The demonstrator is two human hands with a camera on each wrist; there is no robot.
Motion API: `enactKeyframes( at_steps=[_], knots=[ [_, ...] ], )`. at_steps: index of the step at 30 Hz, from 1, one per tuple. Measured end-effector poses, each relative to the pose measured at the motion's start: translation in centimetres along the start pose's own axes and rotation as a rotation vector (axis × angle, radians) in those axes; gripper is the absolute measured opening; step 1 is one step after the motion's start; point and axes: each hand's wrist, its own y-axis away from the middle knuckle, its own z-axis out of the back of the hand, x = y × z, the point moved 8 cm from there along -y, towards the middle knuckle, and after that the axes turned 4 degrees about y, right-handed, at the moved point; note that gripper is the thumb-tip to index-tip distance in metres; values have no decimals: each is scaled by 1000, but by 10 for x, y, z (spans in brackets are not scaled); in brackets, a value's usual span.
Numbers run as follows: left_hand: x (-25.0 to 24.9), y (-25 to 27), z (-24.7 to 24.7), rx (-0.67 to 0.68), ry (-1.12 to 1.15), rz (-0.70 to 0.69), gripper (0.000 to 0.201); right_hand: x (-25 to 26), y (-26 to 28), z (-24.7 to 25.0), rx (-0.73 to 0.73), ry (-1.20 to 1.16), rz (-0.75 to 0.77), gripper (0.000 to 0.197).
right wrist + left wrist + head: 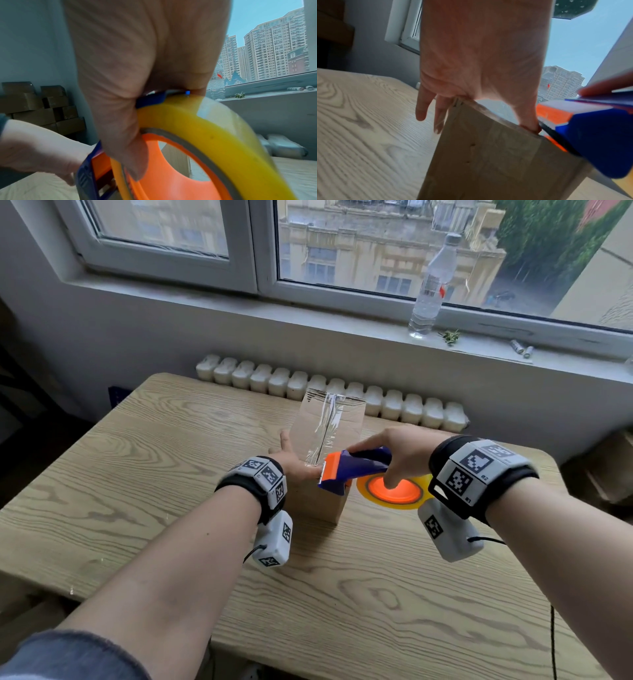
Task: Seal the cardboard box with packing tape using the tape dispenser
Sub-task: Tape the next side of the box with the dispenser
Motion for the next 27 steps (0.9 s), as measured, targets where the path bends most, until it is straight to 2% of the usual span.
enactKeyframes(
  at_steps=[7,11,20,27],
  knots=[
    [3,-3,2,-25,-90,14,126,-6,0,-8,19,-34,3,91],
    [2,0,2,-74,-142,33,119,-15,4,-15,14,-64,9,94],
    [2,0,1,-90,-139,35,118,-35,18,-25,-65,-125,49,97],
    [3,-1,2,-86,-166,30,118,-97,55,-39,-12,-124,-63,98]
  ],
)
